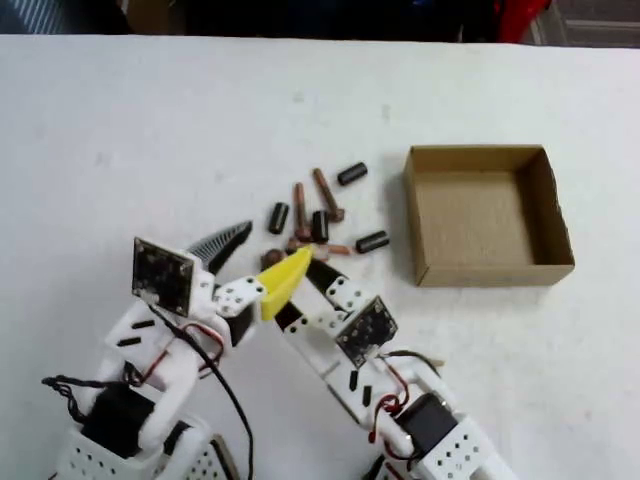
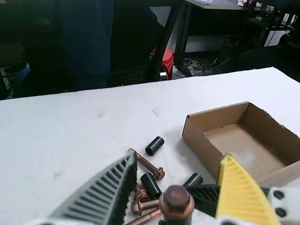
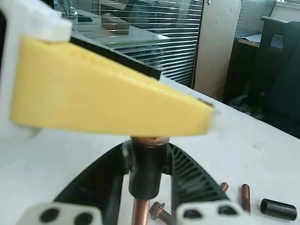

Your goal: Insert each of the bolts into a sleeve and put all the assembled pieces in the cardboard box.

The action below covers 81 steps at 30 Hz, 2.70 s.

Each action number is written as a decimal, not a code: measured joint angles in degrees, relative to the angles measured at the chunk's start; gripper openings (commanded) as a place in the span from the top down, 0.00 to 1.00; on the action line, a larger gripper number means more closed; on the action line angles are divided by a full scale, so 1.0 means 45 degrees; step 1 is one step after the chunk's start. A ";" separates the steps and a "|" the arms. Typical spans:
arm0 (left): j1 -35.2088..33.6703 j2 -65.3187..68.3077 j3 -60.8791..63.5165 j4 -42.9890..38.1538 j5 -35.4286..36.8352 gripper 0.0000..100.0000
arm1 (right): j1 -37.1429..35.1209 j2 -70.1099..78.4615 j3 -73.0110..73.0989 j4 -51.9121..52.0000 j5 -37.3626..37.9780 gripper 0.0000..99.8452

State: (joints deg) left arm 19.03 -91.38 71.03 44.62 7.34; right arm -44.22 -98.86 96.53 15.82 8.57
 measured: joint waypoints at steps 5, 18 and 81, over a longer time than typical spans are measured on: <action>-0.1934 0.0020 -0.0684 -0.0195 0.0000 0.72 | 0.0000 0.0020 0.0000 0.0606 0.0000 0.98; -0.3341 -0.0215 -0.4396 0.3966 0.0000 0.96 | 0.0059 0.0020 0.0000 0.0781 0.0000 0.98; -0.5958 -0.2813 0.4864 0.4747 -0.0996 0.98 | 1.1194 2.0415 -1.5766 0.5665 0.4357 0.98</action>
State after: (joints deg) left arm -7.78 -104.04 92.92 65.98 2.86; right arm 6.15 -6.99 25.58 41.32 28.18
